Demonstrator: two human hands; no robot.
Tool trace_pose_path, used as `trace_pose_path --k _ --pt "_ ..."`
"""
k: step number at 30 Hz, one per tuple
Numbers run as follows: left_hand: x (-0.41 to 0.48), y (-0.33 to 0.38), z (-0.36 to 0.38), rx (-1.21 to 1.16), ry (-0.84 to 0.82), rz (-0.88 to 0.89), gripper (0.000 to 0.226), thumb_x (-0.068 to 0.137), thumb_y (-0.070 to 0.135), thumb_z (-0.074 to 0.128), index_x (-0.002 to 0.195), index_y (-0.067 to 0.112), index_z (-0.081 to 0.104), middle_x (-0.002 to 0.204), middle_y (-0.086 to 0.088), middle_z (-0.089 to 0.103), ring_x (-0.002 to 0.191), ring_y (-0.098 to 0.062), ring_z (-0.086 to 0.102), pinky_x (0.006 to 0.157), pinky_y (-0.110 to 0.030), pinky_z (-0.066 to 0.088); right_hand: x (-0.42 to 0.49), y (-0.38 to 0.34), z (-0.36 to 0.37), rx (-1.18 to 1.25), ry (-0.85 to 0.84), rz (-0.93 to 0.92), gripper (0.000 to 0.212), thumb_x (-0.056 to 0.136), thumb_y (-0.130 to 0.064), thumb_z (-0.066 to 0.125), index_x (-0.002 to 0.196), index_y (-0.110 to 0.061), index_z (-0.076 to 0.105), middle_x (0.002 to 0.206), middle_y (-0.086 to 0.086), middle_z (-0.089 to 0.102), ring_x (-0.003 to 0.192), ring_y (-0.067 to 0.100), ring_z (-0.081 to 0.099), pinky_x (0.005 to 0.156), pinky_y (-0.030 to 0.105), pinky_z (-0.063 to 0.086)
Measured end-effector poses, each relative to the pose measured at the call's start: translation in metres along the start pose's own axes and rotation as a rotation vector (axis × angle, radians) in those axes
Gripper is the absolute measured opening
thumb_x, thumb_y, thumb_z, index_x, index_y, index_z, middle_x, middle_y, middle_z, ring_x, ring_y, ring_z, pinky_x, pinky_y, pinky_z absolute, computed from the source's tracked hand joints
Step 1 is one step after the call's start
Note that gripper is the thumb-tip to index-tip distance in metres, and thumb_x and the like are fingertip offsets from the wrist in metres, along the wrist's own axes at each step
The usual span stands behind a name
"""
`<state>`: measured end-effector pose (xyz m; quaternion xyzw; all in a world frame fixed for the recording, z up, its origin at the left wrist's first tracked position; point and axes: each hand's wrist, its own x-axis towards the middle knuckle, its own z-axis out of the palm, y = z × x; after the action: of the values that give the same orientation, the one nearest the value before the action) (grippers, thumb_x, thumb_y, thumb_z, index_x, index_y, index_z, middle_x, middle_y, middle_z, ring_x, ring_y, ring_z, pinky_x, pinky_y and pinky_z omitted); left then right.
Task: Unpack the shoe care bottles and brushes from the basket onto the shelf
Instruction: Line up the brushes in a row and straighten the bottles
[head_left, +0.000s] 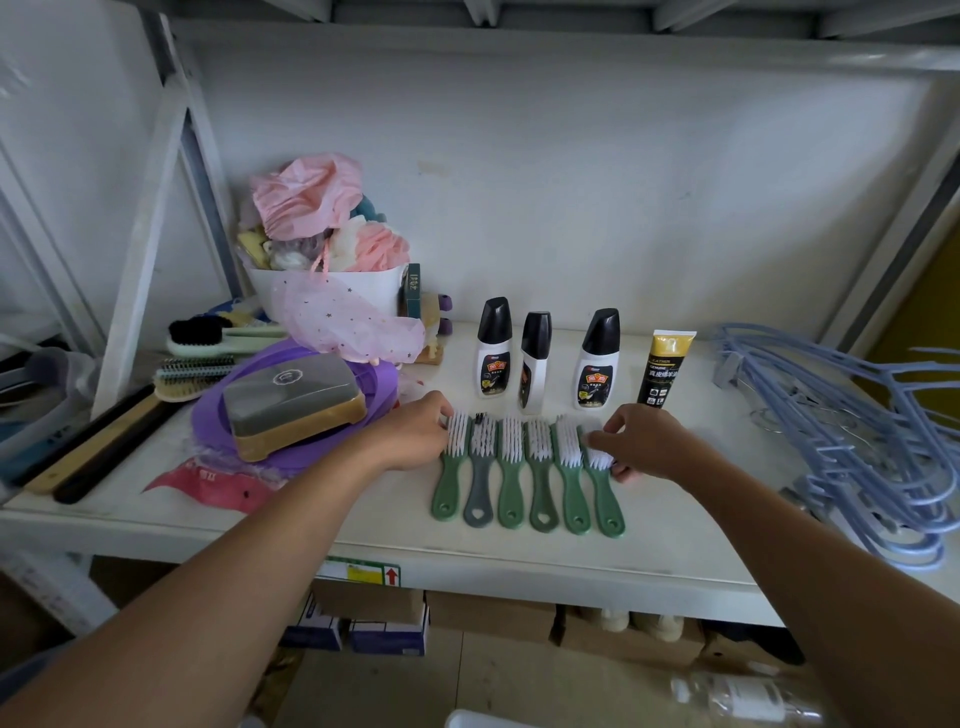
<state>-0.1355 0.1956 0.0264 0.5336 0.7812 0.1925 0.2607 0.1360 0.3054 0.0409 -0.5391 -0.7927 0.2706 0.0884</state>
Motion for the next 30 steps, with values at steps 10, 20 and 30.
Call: trace_pose_path --k 10,20,30 --pt "-0.002 -0.005 -0.005 -0.049 -0.032 -0.040 0.048 0.085 0.024 0.049 0.132 0.024 0.048 0.133 -0.007 0.059 0.119 -0.025 0.056 0.100 -0.046 0.051 0.002 0.017 -0.038 0.031 0.245 -0.020 0.023 0.089 -0.033 0.066 0.076 -0.014 0.069 0.070 0.006 0.075 0.070 0.023 0.073 0.081 0.038 0.059" --pt "-0.008 -0.002 -0.004 0.008 -0.036 -0.032 0.038 0.087 0.029 0.050 0.125 0.030 0.048 0.122 -0.003 0.065 0.103 -0.021 0.064 0.093 -0.043 0.054 -0.008 0.068 -0.059 -0.300 0.251 0.102 0.035 0.087 -0.038 0.071 0.111 -0.014 0.064 0.109 0.009 0.066 0.086 0.019 0.060 0.075 0.030 0.046" --pt "-0.005 -0.004 -0.005 -0.005 -0.052 -0.024 0.044 0.089 0.029 0.053 0.133 0.025 0.046 0.129 -0.004 0.061 0.111 -0.022 0.061 0.098 -0.044 0.052 -0.007 0.057 -0.054 -0.410 0.192 0.154 0.033 0.077 -0.041 0.073 0.096 -0.013 0.070 0.091 0.005 0.070 0.085 0.021 0.065 0.078 0.035 0.056"
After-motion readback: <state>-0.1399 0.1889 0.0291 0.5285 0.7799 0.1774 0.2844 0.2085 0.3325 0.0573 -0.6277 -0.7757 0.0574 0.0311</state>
